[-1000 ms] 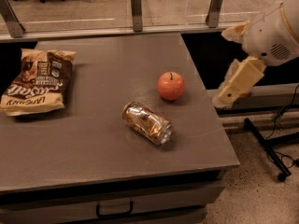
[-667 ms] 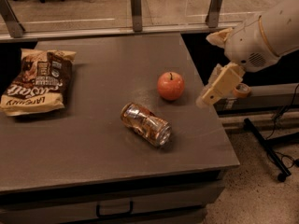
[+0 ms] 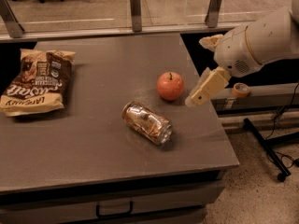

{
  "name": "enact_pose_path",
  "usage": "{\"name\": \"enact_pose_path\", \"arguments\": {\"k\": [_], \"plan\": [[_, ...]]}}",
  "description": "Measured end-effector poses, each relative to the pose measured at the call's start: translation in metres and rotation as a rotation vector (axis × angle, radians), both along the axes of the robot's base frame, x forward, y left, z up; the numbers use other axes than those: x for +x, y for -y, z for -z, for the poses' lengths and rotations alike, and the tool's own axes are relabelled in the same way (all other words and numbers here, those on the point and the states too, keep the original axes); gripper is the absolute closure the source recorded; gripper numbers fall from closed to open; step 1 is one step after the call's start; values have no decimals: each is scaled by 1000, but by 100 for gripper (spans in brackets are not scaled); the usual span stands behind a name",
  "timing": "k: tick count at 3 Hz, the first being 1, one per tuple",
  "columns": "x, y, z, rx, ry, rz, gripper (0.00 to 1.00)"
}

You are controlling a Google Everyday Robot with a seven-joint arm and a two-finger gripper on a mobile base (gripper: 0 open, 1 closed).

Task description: Move apple near brown chip bag

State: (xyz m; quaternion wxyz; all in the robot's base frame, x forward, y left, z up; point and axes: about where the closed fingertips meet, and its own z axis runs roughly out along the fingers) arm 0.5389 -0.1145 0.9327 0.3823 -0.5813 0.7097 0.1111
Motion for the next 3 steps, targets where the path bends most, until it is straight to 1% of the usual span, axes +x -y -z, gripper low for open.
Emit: {"name": "enact_pose_path", "arguments": {"k": [1, 2, 3], "plan": [[3, -3, 5, 19, -7, 35, 0], [10, -8, 19, 44, -15, 79, 0], [17, -16, 34, 69, -21, 96, 0]]}}
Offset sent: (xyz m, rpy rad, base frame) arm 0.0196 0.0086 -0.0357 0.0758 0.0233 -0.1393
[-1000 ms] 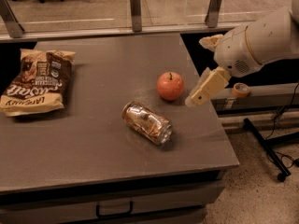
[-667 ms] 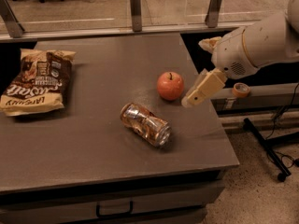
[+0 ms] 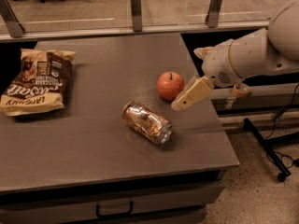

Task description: Move apple near brown chip bag

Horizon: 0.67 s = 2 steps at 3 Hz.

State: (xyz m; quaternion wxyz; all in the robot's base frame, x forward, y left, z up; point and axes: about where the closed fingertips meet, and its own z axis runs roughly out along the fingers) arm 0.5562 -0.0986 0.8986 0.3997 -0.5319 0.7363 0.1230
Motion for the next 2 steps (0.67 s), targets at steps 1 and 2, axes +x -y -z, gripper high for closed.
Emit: {"name": "enact_pose_path", "arguments": {"k": [1, 2], "plan": [[11, -10, 17, 38, -41, 24, 0], [21, -23, 33, 100, -114, 40, 18]]}}
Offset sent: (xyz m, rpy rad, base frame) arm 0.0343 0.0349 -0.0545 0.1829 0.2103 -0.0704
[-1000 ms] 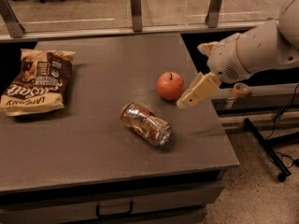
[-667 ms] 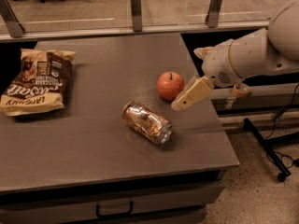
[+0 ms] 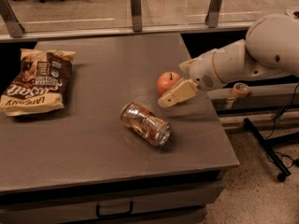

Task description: Move apple near brown chip bag

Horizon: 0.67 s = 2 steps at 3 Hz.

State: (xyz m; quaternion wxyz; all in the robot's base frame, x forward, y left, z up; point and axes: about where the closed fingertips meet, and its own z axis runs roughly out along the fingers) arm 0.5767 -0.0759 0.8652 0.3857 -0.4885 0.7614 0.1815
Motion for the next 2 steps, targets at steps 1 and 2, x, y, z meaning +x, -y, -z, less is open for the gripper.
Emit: {"name": "enact_pose_path", "arguments": {"k": [1, 2], "plan": [[1, -8, 19, 19, -48, -3, 41], [4, -38, 10, 43, -30, -88, 65]]}}
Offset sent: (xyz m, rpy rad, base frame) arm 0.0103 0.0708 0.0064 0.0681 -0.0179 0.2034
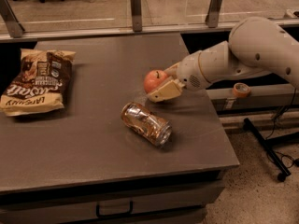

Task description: Move apple near brown chip bag

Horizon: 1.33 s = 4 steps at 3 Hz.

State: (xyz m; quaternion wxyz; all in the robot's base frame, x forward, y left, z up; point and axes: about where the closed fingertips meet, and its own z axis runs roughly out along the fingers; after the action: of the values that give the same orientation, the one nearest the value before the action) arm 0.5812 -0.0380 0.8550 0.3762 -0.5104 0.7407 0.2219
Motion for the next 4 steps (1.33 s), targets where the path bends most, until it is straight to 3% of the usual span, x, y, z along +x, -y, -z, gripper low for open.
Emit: {"name": "enact_pose_path", "arguments": {"k": [1, 2, 3, 4], "plan": [[-7, -67, -38, 30, 80, -202, 88], [-14, -125, -37, 37, 95, -347, 100], [-17, -169, -27, 24, 115, -430, 100], [-14, -196, -14, -10, 136, -447, 83]]}}
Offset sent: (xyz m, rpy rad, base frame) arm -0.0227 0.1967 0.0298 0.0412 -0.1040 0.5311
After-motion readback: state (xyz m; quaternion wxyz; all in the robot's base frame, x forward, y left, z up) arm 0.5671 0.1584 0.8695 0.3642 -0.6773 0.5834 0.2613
